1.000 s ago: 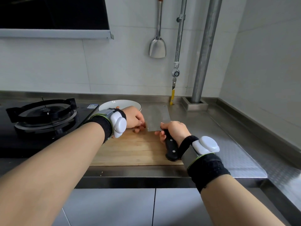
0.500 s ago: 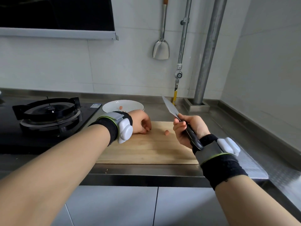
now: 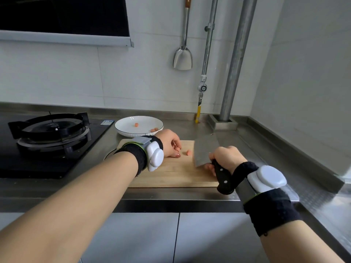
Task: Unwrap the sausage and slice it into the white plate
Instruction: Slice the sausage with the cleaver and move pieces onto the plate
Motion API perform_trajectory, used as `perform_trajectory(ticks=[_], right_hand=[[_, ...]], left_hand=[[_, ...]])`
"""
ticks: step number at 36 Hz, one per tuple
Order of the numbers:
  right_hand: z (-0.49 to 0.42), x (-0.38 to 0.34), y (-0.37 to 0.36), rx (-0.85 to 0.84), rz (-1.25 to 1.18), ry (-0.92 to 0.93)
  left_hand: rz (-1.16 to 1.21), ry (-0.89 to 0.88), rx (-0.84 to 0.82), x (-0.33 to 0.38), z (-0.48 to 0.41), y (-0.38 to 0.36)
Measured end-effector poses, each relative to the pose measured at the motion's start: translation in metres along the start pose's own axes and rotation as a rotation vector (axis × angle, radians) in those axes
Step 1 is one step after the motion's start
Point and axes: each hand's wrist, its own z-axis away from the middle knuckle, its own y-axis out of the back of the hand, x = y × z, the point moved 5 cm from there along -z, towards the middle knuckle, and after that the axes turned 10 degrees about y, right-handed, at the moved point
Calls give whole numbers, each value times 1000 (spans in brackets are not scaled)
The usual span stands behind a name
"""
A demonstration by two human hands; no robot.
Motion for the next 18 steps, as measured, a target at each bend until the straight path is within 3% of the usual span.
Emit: perform_trajectory(ticks=[9, 18], right_hand=[[10, 4, -15, -61, 80, 30], [17, -6, -33, -113, 67, 74]], left_hand=[[273, 70, -93, 0, 2, -13], [424, 103, -17, -1, 5, -14]])
